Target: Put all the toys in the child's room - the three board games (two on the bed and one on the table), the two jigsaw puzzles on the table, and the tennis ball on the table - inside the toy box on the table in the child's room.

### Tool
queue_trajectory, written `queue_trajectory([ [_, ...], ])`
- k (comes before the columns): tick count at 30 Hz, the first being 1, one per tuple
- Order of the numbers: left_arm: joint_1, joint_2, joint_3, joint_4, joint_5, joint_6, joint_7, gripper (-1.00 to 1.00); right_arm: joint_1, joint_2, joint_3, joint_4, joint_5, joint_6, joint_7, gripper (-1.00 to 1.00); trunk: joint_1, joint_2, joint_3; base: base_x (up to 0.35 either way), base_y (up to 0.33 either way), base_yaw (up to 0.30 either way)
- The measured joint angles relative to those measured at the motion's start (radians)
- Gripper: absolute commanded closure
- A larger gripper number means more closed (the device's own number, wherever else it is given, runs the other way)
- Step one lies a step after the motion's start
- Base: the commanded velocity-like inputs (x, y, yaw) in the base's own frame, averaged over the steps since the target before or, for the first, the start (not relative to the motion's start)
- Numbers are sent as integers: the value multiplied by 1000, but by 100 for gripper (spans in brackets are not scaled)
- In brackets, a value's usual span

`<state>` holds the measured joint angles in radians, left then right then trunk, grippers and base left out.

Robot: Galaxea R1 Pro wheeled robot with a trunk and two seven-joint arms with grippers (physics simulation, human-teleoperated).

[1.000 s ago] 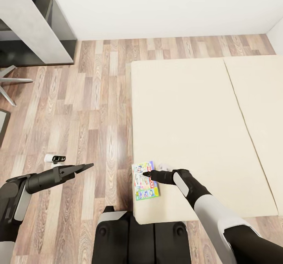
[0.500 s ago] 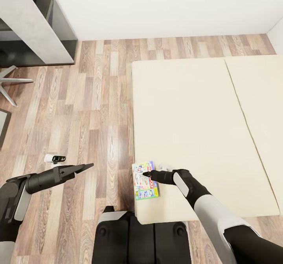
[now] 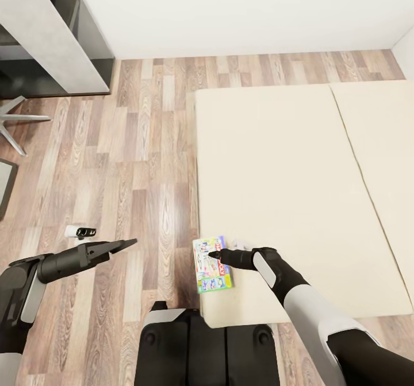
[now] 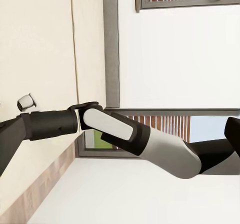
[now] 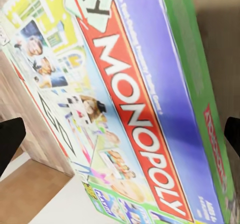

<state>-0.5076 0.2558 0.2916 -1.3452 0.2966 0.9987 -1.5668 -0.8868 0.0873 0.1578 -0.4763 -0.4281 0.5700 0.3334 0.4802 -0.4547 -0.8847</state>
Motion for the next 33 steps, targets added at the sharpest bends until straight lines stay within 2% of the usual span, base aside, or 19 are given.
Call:
queue_trajectory([
  [33,0,0,0,0,0,0,0,-100,0,2,0,0,0,0,0,-100,0,0,0,0,24,0],
])
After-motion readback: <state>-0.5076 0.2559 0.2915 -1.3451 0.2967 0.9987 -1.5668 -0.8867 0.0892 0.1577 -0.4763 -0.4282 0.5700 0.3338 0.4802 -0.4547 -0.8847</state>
